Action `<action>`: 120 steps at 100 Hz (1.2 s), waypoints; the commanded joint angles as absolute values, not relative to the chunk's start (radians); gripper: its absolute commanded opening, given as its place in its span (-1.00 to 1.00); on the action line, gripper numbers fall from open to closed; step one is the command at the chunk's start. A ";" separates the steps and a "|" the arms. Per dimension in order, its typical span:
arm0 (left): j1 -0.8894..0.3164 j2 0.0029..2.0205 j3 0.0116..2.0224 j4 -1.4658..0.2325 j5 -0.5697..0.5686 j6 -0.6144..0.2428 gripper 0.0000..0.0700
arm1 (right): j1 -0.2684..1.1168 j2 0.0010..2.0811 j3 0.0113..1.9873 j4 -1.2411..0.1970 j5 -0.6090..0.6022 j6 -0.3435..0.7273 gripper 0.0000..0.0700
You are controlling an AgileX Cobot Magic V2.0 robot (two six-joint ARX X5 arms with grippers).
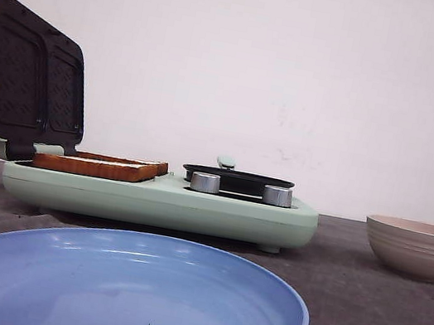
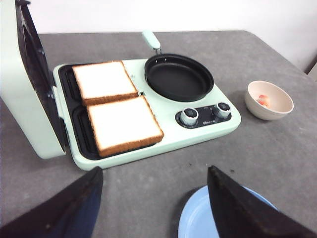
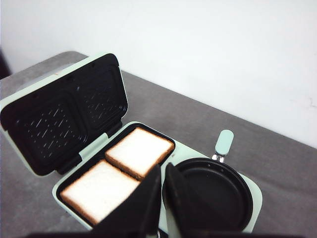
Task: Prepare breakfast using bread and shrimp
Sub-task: 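Raise the right gripper away from the grill, then move the left gripper toward the raised grill lid handle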
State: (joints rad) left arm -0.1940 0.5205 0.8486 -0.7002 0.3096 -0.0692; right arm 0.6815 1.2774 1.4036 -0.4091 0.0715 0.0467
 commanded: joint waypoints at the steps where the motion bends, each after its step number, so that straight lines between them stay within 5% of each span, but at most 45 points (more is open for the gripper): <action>1: -0.194 0.520 0.860 -0.675 0.305 -0.057 0.02 | 0.688 1.242 1.330 -0.371 0.072 0.027 -1.00; 55: -0.194 0.520 0.860 -0.625 0.201 -0.052 0.02 | 0.689 0.733 0.766 -0.260 0.073 0.104 -1.00; 106: -0.140 0.572 0.860 -0.542 0.127 -0.075 0.02 | 0.690 0.511 0.656 -0.438 0.080 0.157 -1.00; 120: -0.094 0.598 0.860 -0.505 0.127 -0.136 0.03 | 0.690 0.485 0.653 -0.477 0.080 0.157 -1.00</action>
